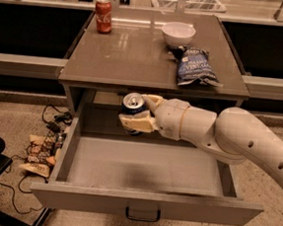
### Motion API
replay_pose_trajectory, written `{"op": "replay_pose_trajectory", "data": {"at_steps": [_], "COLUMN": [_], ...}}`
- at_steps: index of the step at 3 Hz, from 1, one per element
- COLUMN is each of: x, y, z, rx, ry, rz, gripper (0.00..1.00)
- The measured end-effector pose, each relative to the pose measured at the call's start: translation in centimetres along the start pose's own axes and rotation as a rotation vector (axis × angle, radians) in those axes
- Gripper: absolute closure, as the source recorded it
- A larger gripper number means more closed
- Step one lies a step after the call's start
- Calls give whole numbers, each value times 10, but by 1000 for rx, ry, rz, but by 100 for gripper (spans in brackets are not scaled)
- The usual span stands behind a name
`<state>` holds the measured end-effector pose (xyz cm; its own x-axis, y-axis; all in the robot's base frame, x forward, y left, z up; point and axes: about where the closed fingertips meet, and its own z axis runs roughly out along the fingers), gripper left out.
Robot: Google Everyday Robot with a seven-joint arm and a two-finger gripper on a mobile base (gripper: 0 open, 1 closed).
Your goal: Place pepsi can into top drawer
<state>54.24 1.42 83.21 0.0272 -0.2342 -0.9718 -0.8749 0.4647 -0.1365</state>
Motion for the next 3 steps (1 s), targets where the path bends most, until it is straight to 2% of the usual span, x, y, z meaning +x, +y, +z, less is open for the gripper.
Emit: {"op": "replay_pose_trajectory", "data": {"at_steps": [1, 2, 3], "x": [21, 77, 103], "y": [-5, -8, -6], "z": [15, 50, 74], "rx": [-17, -61, -104], "ry": [8, 49, 67], "rz": [35, 47, 50], "gripper": [100, 100, 100]}}
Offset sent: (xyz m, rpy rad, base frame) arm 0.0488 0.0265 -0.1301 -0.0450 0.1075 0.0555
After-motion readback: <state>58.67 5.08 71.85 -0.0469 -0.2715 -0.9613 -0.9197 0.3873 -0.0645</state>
